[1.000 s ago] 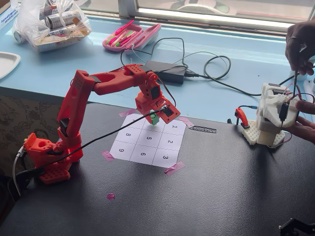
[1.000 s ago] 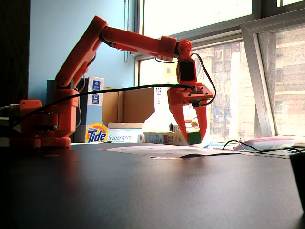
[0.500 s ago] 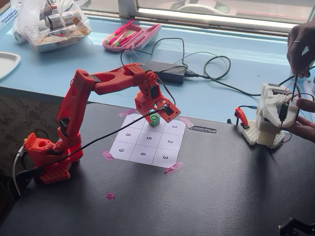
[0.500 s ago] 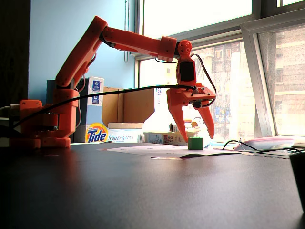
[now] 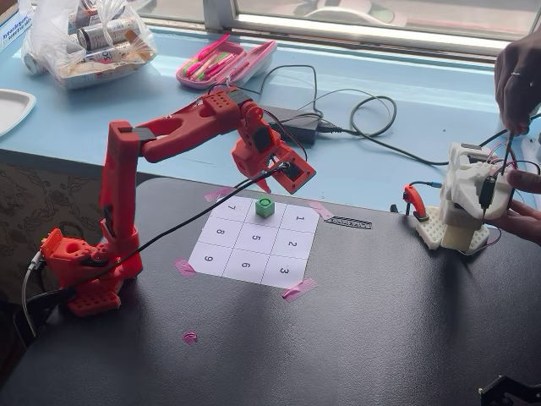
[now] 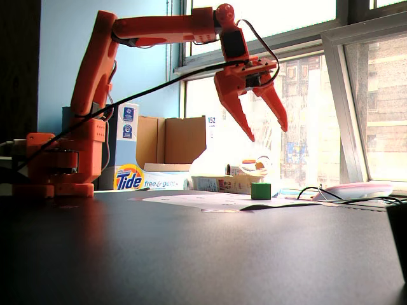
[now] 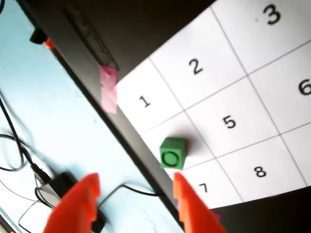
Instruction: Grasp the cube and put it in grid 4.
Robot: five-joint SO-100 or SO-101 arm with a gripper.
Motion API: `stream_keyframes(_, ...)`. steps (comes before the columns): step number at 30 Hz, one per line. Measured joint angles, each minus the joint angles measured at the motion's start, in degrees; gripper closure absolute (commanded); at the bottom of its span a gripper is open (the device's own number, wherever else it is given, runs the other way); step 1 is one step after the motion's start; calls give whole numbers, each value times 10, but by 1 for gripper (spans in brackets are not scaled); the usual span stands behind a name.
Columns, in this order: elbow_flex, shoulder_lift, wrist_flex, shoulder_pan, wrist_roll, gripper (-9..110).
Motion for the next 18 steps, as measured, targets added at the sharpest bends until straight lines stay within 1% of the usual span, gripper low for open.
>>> stream_keyframes(6, 0, 133, 59, 71, -9, 101)
stream_keyframes(11, 18, 249, 81, 170, -31, 101)
stream_keyframes(15, 122, 367, 35, 282, -67, 101)
stream_keyframes(18, 253, 468, -45, 345, -92, 101)
